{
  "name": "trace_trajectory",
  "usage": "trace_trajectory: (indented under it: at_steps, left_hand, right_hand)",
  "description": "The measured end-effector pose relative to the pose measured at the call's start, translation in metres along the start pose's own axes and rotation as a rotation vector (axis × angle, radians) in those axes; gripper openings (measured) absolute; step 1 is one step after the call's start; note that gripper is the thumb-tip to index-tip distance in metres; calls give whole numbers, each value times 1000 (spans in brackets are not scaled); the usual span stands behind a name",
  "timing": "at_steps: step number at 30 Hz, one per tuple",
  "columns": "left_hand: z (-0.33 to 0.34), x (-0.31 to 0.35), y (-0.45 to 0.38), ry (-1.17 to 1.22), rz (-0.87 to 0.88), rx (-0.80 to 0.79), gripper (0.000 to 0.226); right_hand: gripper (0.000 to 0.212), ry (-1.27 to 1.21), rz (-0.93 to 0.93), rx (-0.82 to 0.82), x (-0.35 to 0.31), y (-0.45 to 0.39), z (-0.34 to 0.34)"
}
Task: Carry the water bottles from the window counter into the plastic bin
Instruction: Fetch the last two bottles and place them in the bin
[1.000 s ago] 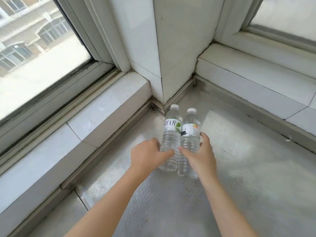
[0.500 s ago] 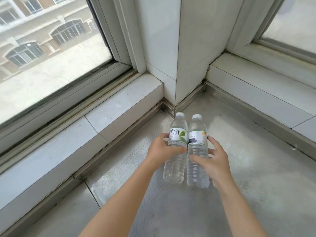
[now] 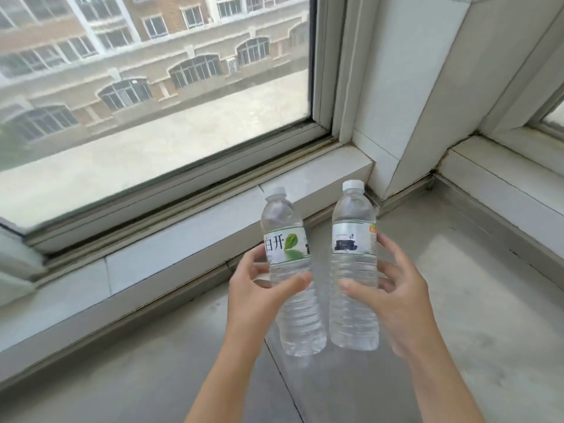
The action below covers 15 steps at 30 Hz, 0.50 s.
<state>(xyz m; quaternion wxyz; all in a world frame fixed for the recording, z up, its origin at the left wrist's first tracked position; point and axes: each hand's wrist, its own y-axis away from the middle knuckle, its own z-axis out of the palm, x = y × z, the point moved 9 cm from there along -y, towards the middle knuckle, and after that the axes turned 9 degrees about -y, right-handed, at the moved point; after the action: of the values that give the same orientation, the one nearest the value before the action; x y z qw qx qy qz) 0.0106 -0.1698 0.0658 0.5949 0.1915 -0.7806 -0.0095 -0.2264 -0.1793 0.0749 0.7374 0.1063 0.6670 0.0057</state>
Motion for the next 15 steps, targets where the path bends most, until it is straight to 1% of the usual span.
trace_trajectory:
  at_steps: [4,9,15]
  left_hand:
    - [-96,5,42,31,71,189,71]
    - [-215,2,121,62,155,432,76]
    - [-342,-22,236,-14,257,672,83]
  right_hand:
    - [92,41,-77,-158,-33,42,74]
    - [90,80,-184,-341,-56,119,164]
    - [92,49,-247,-585,-65,233,268]
